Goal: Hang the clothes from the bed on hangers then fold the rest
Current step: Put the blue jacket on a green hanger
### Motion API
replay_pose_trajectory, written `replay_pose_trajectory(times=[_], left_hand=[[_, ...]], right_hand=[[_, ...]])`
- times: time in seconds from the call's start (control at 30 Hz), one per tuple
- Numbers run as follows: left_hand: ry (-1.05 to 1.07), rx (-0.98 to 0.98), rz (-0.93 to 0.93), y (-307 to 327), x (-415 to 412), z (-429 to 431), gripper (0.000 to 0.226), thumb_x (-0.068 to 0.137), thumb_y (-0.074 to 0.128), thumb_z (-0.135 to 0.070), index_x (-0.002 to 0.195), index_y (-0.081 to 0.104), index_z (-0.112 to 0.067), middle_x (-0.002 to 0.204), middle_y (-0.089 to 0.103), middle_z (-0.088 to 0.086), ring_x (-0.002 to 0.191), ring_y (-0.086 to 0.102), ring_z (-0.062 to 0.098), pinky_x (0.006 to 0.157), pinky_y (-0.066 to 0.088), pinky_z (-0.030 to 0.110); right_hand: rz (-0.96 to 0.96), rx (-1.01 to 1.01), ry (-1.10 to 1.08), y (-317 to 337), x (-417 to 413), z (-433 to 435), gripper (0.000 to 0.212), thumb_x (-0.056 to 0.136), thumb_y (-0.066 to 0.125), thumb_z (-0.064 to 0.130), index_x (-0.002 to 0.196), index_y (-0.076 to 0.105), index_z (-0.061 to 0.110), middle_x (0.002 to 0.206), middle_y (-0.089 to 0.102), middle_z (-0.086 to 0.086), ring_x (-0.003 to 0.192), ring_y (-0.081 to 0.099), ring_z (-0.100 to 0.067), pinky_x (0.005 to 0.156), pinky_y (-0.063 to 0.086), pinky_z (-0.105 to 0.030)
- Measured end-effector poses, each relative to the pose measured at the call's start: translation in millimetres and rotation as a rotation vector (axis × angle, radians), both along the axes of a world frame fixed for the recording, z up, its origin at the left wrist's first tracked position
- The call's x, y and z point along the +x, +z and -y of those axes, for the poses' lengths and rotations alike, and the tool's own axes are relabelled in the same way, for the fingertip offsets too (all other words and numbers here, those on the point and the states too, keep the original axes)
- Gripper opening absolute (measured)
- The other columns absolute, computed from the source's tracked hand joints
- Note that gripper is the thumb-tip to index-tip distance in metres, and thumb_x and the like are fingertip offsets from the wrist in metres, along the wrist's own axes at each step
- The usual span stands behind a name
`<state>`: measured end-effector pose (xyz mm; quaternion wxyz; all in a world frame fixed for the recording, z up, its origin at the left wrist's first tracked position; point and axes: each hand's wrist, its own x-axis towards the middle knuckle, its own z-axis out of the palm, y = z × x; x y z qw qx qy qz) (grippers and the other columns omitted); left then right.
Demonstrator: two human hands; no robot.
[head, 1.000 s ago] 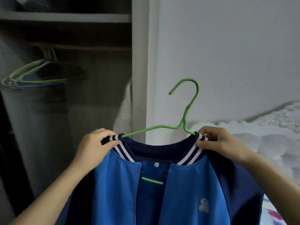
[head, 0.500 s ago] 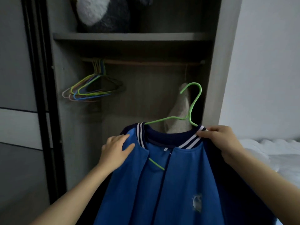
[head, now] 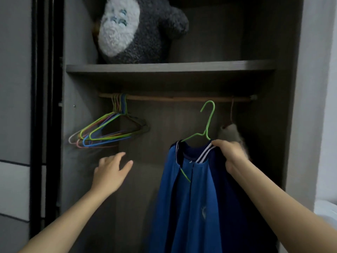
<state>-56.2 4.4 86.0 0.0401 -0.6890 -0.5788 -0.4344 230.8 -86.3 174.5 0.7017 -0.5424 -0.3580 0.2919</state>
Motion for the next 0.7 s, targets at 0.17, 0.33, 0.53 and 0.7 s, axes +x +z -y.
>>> replay_pose_trajectory(times=[0.17,0.33,0.53,0.7], left_hand=[[0.188,0.062,-0.185,2.7,-12.2,-40.6,0.056,0.093,0.042,-0.051,0.141,0.039,-0.023,0.148,0.036,0.003,0.137,0.023,0.028,0.103,0.030,0.042],[0.205,0.103,-0.192,15.7,-33.1,-79.0,0.059,0.089,0.054,-0.044,0.141,0.042,-0.018,0.154,0.025,0.013,0.141,0.015,0.033,0.107,0.021,0.047],[0.143,0.269,-0.206,32.9,-66.0,-120.8,0.054,0.067,0.062,-0.028,0.112,0.066,0.001,0.128,0.050,0.034,0.119,0.044,0.054,0.090,0.035,0.067],[0.160,0.309,-0.093,39.7,-98.1,-137.5,0.055,0.068,0.058,-0.028,0.114,0.064,0.002,0.130,0.046,0.037,0.122,0.037,0.057,0.088,0.033,0.068]], right_hand=[[0.048,0.045,-0.145,23.0,9.6,-39.8,0.005,0.082,0.058,0.004,0.078,0.055,0.006,0.077,0.058,-0.010,0.066,0.054,-0.021,0.052,0.040,-0.026],[0.088,0.005,-0.316,53.2,23.4,-67.8,0.042,0.081,0.064,0.004,0.120,0.051,0.002,0.103,0.056,-0.014,0.092,0.057,-0.029,0.082,0.049,-0.038],[0.130,-0.069,-0.453,85.8,34.5,-105.9,0.039,0.083,0.063,0.006,0.120,0.051,0.003,0.111,0.057,-0.016,0.099,0.056,-0.031,0.080,0.047,-0.037],[0.134,-0.108,-0.508,94.7,38.1,-130.5,0.043,0.086,0.060,0.004,0.127,0.047,0.004,0.118,0.054,-0.016,0.108,0.053,-0.033,0.083,0.046,-0.036]])
